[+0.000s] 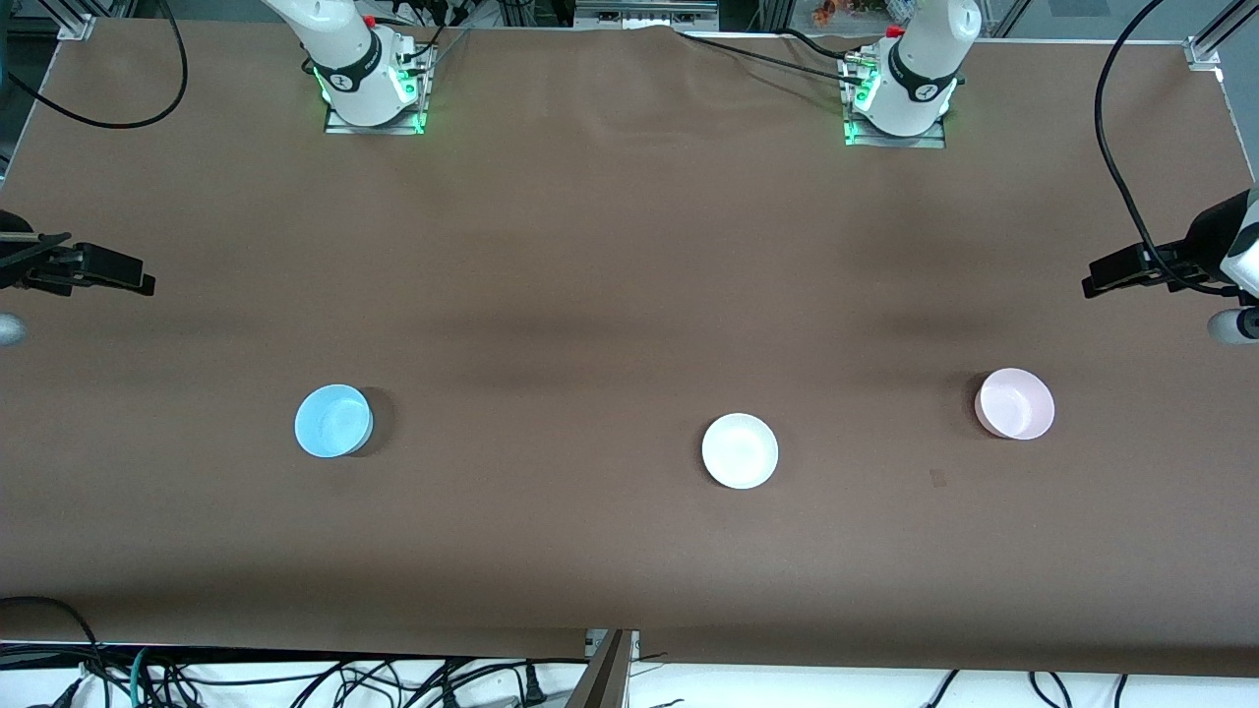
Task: Stack pink and blue bowls on white bowl
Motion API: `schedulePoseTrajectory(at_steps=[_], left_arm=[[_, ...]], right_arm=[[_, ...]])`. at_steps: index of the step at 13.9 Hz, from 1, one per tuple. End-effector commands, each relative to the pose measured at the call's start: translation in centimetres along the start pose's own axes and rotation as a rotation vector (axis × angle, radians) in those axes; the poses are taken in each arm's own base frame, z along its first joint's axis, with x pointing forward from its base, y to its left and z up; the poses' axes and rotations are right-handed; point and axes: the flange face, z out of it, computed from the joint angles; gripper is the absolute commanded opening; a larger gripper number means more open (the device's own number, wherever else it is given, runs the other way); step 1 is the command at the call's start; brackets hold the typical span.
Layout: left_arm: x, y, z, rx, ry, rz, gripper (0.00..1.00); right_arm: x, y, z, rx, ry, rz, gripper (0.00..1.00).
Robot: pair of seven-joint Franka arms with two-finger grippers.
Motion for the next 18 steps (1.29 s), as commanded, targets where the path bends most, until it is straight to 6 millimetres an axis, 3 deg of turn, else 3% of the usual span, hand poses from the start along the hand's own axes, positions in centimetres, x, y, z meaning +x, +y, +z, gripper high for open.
schedulePoseTrajectory(at_steps=[1,4,7,13,16,18], left_arm=[[-0.7,-0.9,0.0,0.028,-0.007,-0.014,1.0],[-0.4,-2.7,1.4,0.028,-0.033,-0.037,1.0],[-0.2,-6.2,2.9,0.027,-0.064,-0.073,1.0],[1.0,-10.2,6.5,0.003,-0.128,0.04,1.0],[2.4,-12.8,10.0,-0.003,-0.108,0.051,1.0],[2.9,-14.7,12.8,0.003,-0.07,0.05,1.0]], right_arm=[[-0.4,0.0,-0.8,-0.007,-0.011,0.004,1.0],[-0.6,0.0,-0.7,-0.005,-0.026,0.004,1.0],[-0.7,0.1,-0.8,-0.005,-0.026,0.006,1.0],[-0.7,0.0,-0.9,-0.007,-0.026,0.005,1.0],[-0.5,-0.3,-0.7,-0.003,-0.022,0.001,1.0],[-0.1,-1.5,-0.2,0.003,-0.022,-0.009,1.0]])
